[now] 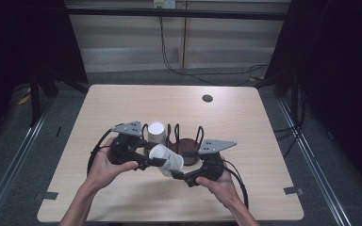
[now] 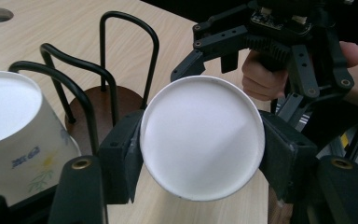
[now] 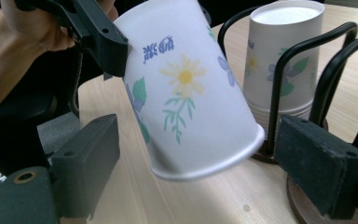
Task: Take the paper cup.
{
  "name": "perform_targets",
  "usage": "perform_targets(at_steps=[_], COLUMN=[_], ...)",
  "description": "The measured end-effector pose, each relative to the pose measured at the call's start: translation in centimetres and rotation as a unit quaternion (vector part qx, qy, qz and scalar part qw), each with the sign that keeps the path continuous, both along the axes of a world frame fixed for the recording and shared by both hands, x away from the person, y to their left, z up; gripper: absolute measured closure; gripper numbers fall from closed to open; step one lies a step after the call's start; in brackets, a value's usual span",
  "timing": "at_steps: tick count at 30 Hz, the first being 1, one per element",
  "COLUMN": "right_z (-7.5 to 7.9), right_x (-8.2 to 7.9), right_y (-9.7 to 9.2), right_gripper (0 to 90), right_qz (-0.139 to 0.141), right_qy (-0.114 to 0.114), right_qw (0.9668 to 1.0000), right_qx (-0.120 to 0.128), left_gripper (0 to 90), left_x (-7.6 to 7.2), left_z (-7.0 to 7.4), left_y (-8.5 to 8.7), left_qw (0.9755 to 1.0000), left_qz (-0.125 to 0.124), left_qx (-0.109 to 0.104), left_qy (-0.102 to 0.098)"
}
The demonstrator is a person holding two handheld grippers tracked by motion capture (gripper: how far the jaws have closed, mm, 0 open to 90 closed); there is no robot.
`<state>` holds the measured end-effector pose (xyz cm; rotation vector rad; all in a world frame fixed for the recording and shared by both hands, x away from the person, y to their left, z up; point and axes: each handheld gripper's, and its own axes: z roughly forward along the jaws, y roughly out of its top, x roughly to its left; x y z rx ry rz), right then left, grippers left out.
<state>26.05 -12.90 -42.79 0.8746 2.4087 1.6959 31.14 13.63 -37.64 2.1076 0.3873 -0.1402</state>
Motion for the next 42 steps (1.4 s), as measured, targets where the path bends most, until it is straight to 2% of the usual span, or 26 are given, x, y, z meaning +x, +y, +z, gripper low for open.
perform_targets(at_steps=[4,8,16,23,25,26,33,36,40,42], right_z=[-0.2,-0.3,-0.6,-0.8,-0.8,-0.7,-0.6,-0.6,-0.6,-0.5], right_x=[-0.1,-0.2,-0.3,-0.5,-0.5,-0.7,-0.7,-0.7,-0.7,-0.6], right_y=[0.5,0.7,1.0,1.3,1.4,1.4,1.3,1.3,1.1,1.0], right_gripper=[14.2,14.8,17.3,22.1,23.4,27.0,30.1,31.2,31.9,32.1], right_qz=[0.01,0.014,0.031,0.049,0.051,0.053,0.052,0.053,0.052,0.052], right_qy=[-0.004,-0.013,-0.018,-0.02,-0.022,-0.031,-0.032,-0.03,-0.023,-0.019], right_qw=[0.9999,0.9998,0.9992,0.9983,0.9981,0.9977,0.9977,0.9978,0.9978,0.9981], right_qx=[-0.006,-0.012,-0.015,-0.025,-0.025,-0.03,-0.029,-0.029,-0.032,-0.029], left_gripper=[37.4,37.5,37.5,37.4,37.4,37.4,36.8,35.8,34.9,30.2], left_x=[-0.4,-0.5,-0.8,-0.5,-0.4,-0.4,-0.4,-0.4,-0.4,-0.4], left_z=[0.1,0.2,0.3,0.1,0.0,0.0,0.0,-0.1,-0.3,-0.4], left_y=[-0.7,-1.0,-1.2,-1.1,-1.1,-1.1,-1.0,-0.9,-1.0,-1.1], left_qw=[0.9999,0.9997,0.9995,0.9987,0.9986,0.9986,0.9987,0.9986,0.9987,0.9989], left_qz=[-0.011,-0.02,-0.03,-0.037,-0.036,-0.037,-0.036,-0.03,-0.028,-0.025], left_qx=[0.006,-0.001,-0.002,-0.018,-0.02,-0.018,-0.019,-0.025,-0.021,-0.019], left_qy=[0.003,0.012,0.013,0.03,0.034,0.033,0.032,0.038,0.037,0.035])
